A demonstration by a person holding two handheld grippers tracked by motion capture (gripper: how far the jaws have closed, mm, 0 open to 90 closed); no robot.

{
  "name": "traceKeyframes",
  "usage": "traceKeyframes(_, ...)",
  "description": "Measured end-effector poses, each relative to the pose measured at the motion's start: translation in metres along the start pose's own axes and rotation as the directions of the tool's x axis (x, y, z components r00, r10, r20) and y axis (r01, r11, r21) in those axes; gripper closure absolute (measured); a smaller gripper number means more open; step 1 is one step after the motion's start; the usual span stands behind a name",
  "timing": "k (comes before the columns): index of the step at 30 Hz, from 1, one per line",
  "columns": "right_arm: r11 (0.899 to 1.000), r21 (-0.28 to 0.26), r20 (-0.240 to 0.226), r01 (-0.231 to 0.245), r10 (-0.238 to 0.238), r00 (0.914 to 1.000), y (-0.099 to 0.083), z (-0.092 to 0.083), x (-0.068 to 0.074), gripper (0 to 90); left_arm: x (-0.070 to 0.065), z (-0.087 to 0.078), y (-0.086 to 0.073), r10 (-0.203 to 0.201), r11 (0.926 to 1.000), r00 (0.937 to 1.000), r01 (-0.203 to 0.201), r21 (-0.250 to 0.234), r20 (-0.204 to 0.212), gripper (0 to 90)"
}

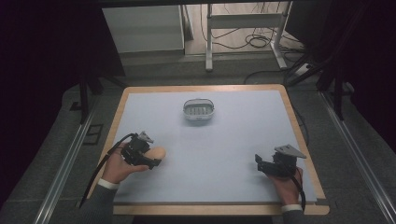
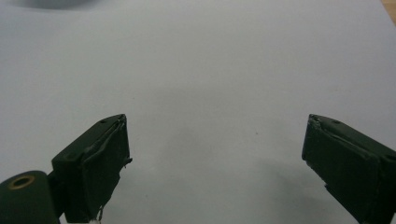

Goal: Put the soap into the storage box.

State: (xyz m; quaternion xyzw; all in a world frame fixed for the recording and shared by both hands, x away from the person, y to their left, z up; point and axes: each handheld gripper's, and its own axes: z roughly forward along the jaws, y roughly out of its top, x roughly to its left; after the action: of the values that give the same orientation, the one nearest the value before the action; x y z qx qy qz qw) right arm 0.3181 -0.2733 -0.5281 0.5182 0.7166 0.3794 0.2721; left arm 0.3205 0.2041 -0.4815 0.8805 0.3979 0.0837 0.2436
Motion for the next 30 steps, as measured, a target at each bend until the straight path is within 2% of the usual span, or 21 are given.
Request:
traceKeyframes(11,1.0,0.005,-0.002,0.0,0.0,1.0,0.0,0.0,0.0,7.8,-0.001,-0.001,0.011,0.013,0.9998,0.9999,-0.013,-0.016,0.003,31.8)
traceKeyframes(30,1.0,0.002,0.002,-0.002,0.002,1.0,0.0,0.0,0.0,7.8,0.001,0.003,0.029,0.029,0.9995,0.9996,-0.029,-0.012,-0.003,31.9)
